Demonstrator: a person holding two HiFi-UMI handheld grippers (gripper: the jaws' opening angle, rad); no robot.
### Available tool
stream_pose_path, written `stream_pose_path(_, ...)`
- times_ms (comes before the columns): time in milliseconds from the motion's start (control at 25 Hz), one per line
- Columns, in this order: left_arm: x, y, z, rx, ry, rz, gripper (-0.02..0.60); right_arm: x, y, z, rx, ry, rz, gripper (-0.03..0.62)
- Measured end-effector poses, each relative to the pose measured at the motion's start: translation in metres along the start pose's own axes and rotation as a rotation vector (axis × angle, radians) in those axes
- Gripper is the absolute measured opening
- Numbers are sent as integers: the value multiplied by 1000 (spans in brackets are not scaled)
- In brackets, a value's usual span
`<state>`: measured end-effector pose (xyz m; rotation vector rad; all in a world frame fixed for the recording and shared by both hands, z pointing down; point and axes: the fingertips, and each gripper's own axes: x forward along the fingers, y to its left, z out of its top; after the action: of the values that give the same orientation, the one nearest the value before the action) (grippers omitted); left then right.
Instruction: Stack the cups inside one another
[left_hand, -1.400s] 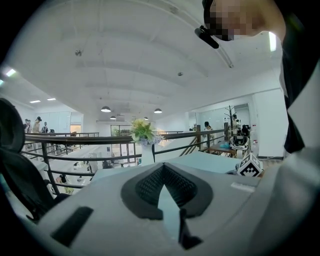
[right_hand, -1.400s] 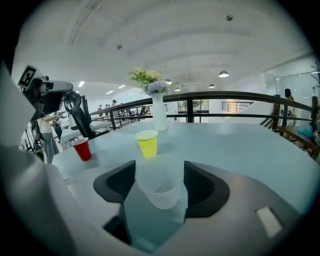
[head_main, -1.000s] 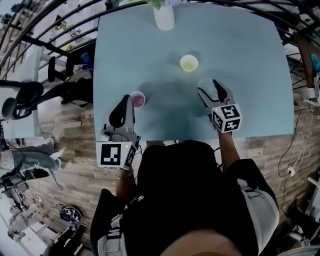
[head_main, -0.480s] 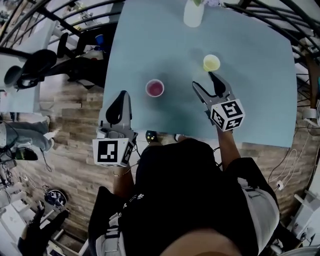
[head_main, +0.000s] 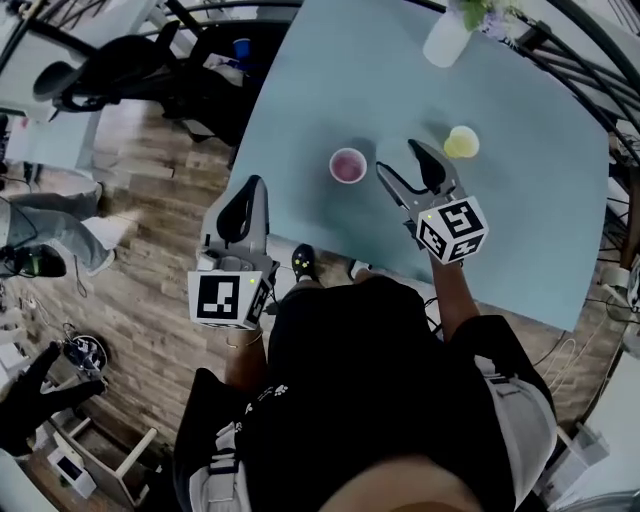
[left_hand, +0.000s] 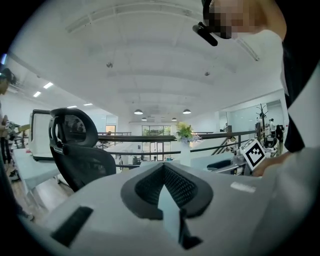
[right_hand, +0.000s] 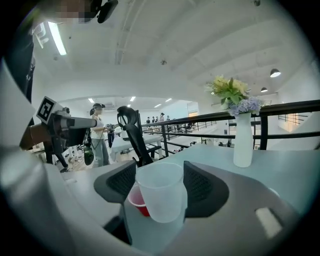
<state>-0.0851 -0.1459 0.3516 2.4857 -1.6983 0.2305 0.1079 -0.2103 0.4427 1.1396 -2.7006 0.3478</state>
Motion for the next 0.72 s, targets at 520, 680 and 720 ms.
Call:
stream_pose_path(520, -36, 38, -12, -17, 48, 131, -11, 50, 49, -11, -14, 40, 152, 308)
stream_pose_path(680, -43, 46, -15, -22, 43, 152, -11, 61, 54, -16, -17, 49, 167, 308)
stream_pose_path(720, -44, 48, -16, -22, 42, 156, -11, 65, 55, -17, -17, 50, 172, 308)
